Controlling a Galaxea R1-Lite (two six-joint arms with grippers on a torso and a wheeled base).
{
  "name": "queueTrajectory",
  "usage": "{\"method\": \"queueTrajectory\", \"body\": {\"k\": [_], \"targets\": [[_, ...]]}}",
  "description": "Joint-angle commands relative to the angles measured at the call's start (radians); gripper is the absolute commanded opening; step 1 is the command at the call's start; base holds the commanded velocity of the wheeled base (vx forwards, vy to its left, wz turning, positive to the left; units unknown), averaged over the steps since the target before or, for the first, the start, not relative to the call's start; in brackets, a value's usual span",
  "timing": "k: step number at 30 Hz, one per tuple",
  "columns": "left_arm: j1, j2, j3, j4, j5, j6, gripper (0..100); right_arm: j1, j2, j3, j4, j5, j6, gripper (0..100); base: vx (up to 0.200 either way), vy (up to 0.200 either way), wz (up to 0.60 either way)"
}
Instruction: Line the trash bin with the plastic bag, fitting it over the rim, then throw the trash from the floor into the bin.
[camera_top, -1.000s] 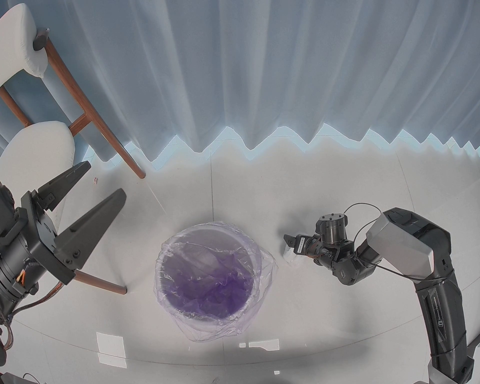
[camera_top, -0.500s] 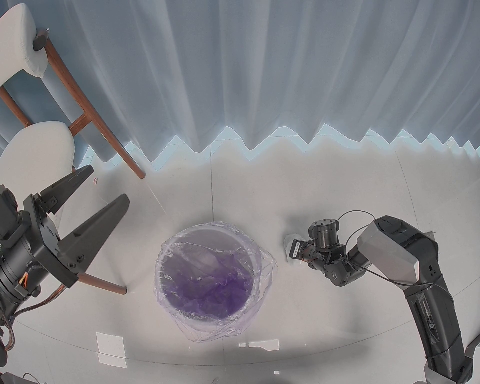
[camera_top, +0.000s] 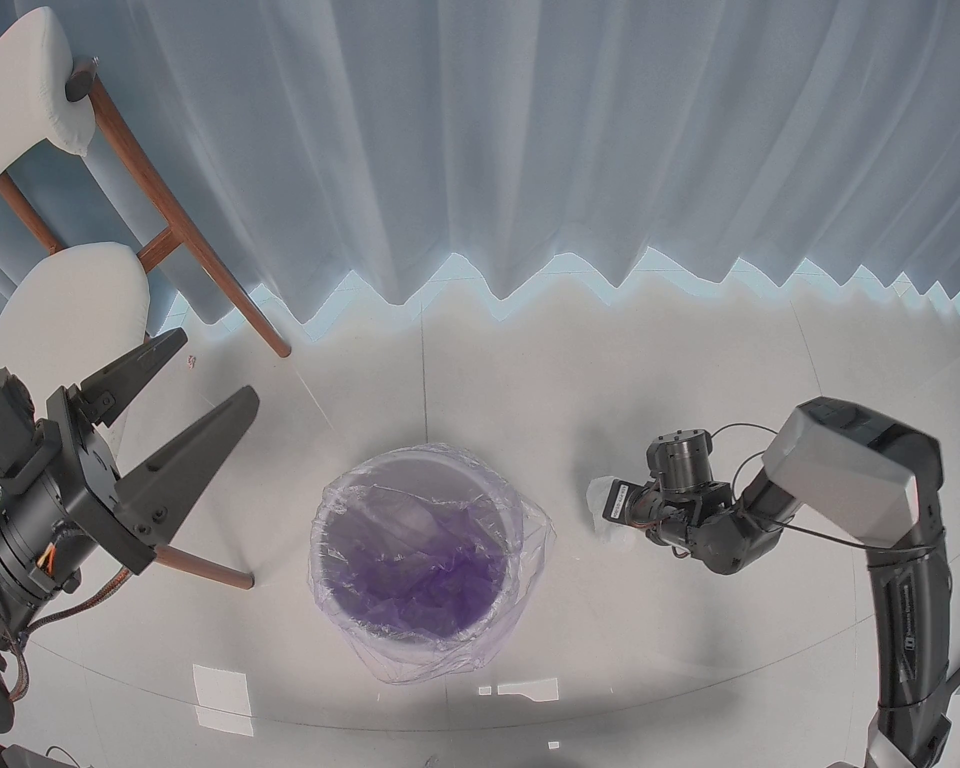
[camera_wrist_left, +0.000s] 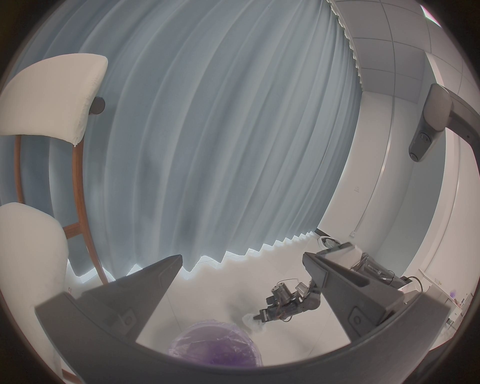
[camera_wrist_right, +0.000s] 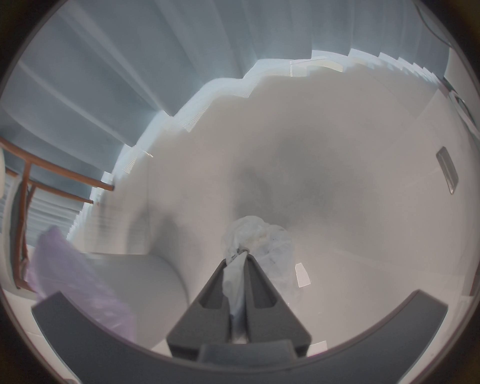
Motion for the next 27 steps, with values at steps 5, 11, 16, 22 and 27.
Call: {"method": "queueTrajectory", "body": {"k": [5, 11, 16, 22, 27], "targets": [[-0.004, -0.003, 0.000, -0.002, -0.009, -0.002, 100, 0.143, -0.655, 0.483, -0.015, 0.081, 0.110, 0, 0.000, 0.000, 0.00], [-0.005, -0.012, 0.003, 0.000, -0.009, -0.002, 100, 0.269, -0.856, 0.589, 0.051, 0.104, 0.124, 0, 0.000, 0.000, 0.00], [-0.057, -0.029, 0.007, 0.003, -0.008, -0.039, 100, 0.384, -0.887, 0.576, 0.057, 0.121, 0.222, 0, 0.000, 0.080, 0.00], [-0.080, -0.083, -0.019, 0.081, 0.001, -0.088, 100, 0.439, -0.801, 0.533, 0.031, 0.143, 0.317, 0, 0.000, 0.200, 0.00], [-0.099, -0.086, -0.039, 0.093, -0.009, -0.088, 100, 0.447, -0.675, 0.507, -0.101, 0.141, 0.337, 0, 0.000, 0.200, 0.00]]}}
